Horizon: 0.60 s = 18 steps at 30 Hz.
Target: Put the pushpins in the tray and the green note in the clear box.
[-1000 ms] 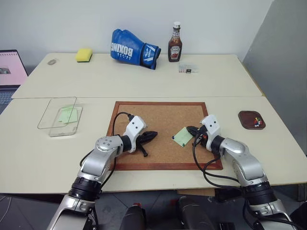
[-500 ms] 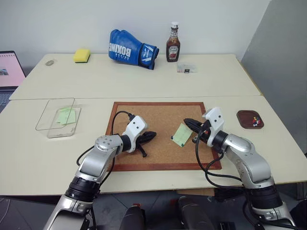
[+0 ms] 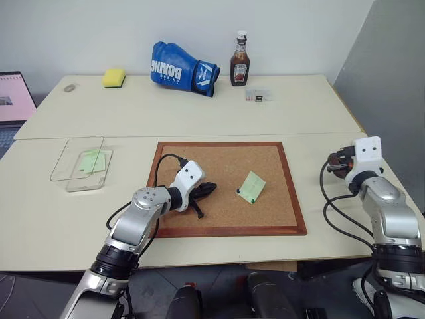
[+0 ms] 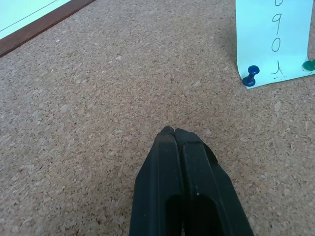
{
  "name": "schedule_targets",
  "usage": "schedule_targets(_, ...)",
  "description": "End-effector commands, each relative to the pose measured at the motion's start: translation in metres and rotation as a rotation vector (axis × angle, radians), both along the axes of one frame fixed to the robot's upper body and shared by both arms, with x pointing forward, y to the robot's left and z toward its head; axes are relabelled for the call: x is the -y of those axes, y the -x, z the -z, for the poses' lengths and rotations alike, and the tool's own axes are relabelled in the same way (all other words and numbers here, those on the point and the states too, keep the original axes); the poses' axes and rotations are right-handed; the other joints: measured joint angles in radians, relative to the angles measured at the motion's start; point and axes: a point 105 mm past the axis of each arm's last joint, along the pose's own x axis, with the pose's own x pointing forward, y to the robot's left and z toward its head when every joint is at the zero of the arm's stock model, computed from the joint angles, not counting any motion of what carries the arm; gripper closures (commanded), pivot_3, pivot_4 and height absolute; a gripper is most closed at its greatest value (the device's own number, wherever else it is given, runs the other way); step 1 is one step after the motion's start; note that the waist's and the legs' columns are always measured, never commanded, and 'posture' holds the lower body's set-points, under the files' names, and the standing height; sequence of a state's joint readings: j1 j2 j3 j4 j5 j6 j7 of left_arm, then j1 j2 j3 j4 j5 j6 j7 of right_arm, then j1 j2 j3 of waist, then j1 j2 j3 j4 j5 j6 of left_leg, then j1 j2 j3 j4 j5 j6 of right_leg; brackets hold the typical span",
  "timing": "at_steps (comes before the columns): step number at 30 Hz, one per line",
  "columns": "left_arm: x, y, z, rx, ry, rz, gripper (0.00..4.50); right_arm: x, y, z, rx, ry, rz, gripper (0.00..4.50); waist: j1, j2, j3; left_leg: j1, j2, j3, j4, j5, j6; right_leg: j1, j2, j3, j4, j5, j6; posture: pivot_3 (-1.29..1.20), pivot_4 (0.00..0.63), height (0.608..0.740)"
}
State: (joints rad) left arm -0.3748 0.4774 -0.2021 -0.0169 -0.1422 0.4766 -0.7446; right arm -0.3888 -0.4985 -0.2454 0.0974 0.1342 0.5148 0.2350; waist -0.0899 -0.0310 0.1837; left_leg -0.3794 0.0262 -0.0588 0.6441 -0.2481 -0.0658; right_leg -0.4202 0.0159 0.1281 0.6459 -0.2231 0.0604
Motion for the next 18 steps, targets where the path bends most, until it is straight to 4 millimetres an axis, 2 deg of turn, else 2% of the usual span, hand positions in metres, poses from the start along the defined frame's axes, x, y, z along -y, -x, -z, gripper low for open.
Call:
schedule_targets(1,-0.006,0.003,0.024,-0.082,-0.069,-0.017,4.5,0.023,-0.011,-0.018,0.041,-0.017,0.066,4.49,0.0,0.001,0.0,0.0,0.0,0.0,0.0,0.0,0.0,0.0,0.0,0.001,0.0,0.0,0.0,0.0,0.15,0.74)
schedule_targets(9,-0.01,0.003,0.022,-0.079,-0.075,-0.017,4.5,0.036,-0.023,-0.005,-0.014,-0.097,0.105,4.49,0.0,0.001,-0.001,0.0,-0.001,0.001,0.0,0.001,0.002,0.0,0.0,0.001,0.0,0.0,0.0,0.0,0.15,0.74)
schedule_targets(10,-0.011,0.004,0.022,-0.079,-0.075,-0.019,4.5,0.037,-0.023,-0.003,-0.021,-0.095,0.106,4.28,0.0,0.001,-0.001,0.0,-0.001,0.001,0.0,0.001,0.002,0.0,0.0,0.001,0.0,0.0,0.0,0.0,0.15,0.74)
schedule_targets(11,-0.012,0.004,0.022,-0.079,-0.075,-0.021,4.5,0.037,-0.024,-0.001,-0.026,-0.103,0.108,4.28,0.0,0.001,-0.001,0.0,-0.001,0.001,0.0,0.001,0.002,0.0,0.0,0.001,0.0,0.0,0.0,0.0,0.15,0.74)
schedule_targets(18,-0.013,0.005,0.022,-0.076,-0.077,-0.03,4.5,0.031,-0.028,0.004,-0.036,-0.136,0.082,2.8,-0.007,0.001,-0.001,0.0,-0.001,0.001,0.0,0.001,0.002,0.0,0.0,0.002,0.0,0.0,0.001,0.0,0.15,0.74)
